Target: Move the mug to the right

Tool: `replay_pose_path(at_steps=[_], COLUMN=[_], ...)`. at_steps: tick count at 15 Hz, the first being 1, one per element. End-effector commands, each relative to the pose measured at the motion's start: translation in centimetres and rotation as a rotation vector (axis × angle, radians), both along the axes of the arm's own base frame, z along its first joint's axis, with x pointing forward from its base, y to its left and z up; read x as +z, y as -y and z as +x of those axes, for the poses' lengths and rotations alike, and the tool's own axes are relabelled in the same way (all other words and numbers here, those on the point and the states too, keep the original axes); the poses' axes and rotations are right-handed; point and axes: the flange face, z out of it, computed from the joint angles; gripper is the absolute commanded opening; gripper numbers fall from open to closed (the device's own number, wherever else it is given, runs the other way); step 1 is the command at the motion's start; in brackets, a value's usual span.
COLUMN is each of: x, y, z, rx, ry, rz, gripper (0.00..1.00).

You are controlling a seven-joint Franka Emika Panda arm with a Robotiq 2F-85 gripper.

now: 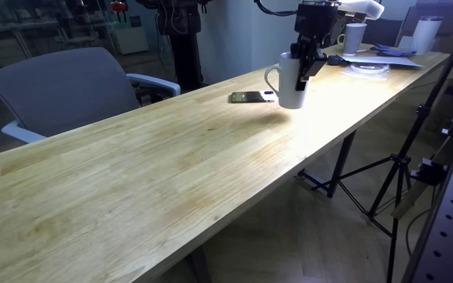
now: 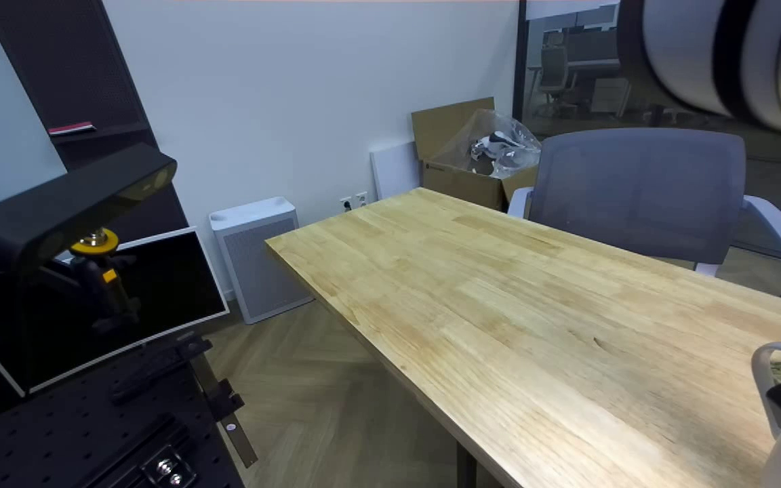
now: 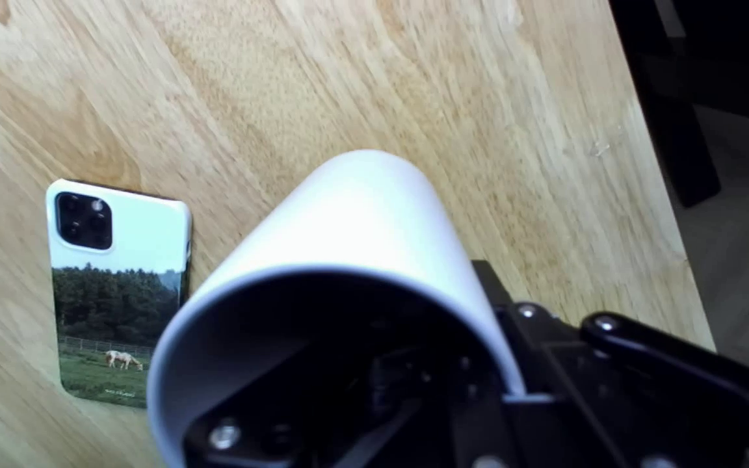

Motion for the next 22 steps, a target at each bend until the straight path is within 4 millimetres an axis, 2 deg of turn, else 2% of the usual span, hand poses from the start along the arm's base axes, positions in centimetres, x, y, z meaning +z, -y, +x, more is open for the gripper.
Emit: replay_pose_path(at_steps=[1, 14, 18, 19, 20, 22], x=[0.4, -3.2, -3.3, -3.3, -3.2, -3.2], y=[0.2, 0.3, 0.3, 0.3, 0.3, 0.4], z=[-0.5, -1.2, -0.9, -0.9, -0.8, -0.6], rx=[-0.026, -0.016, -0.006, -0.014, -0.017, -0.024], ry=[0.02, -0.017, -0.02, -0.02, -0.021, -0.019], rz=[0.0, -0.061, -0.079, -0.082, -0.085, -0.095], gripper=[0.02, 0.02, 0.02, 0.15, 0.36, 0.47])
